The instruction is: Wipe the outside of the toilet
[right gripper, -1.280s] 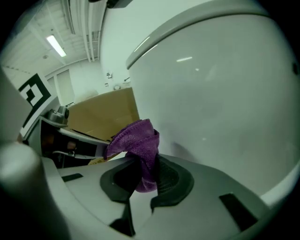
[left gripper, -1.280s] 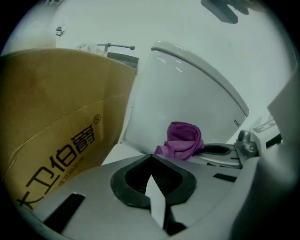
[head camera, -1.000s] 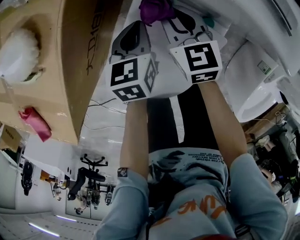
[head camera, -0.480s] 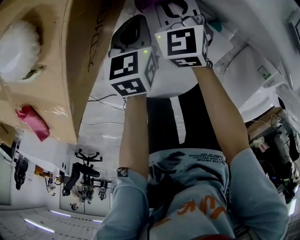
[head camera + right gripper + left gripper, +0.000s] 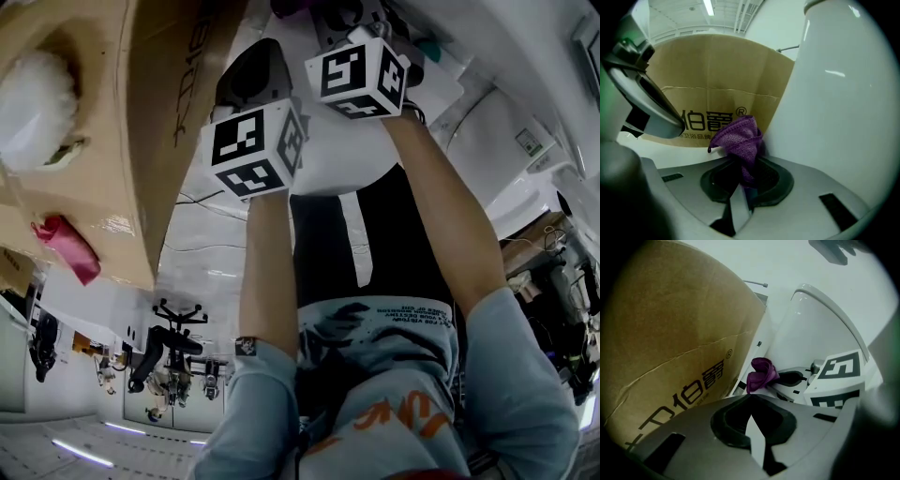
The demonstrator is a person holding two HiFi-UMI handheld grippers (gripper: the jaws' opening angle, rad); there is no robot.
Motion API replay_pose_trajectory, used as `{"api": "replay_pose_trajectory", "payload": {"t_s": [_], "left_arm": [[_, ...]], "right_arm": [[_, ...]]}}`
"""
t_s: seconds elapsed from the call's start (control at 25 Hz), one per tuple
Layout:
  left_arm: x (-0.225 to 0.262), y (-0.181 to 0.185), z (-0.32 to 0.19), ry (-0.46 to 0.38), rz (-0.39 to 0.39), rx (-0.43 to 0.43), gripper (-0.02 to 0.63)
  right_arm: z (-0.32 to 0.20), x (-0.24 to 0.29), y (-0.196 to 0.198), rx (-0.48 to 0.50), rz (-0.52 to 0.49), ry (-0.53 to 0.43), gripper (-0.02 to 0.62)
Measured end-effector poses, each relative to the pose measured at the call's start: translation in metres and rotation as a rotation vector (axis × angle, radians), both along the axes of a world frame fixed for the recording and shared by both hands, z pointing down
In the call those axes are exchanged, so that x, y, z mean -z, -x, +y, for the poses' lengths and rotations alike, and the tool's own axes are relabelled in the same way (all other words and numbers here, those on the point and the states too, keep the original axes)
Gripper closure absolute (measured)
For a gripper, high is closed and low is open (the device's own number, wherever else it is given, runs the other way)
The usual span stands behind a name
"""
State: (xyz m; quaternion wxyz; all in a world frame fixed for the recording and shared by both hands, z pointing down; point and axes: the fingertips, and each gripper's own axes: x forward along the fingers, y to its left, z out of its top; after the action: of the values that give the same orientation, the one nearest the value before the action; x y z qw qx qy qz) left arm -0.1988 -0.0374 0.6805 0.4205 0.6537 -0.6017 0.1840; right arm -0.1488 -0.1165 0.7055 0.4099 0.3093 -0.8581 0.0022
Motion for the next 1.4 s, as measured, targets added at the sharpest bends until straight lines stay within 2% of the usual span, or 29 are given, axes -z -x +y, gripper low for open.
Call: {"api": "replay_pose_trajectory", "payload": {"t_s": [0.16, 0.4, 0.72, 1.4], "left_arm": [[0.000, -0.005, 0.005, 0.014, -0.004, 0.003, 0.583], [-0.002, -0.018, 0.008, 0.019, -0.009, -0.055, 0.583], [-0.004, -0.044, 0.012, 0.028, 0.001, -0.116, 0.583], [0.000, -0.097, 0.007, 0.026, 0.000, -0.221, 0.583]], "right_arm": [[0.001, 0.000, -0.011, -0.026, 0.005, 0.013, 0.528], [0.004, -0.005, -0.030, -0.079, 0.003, 0.034, 0.529], [0.014, -0.006, -0.052, -0.084, 0.019, 0.032, 0.529], [0.033, -0.006, -0.112, -0.179, 0.005, 0.067, 0.528]]}}
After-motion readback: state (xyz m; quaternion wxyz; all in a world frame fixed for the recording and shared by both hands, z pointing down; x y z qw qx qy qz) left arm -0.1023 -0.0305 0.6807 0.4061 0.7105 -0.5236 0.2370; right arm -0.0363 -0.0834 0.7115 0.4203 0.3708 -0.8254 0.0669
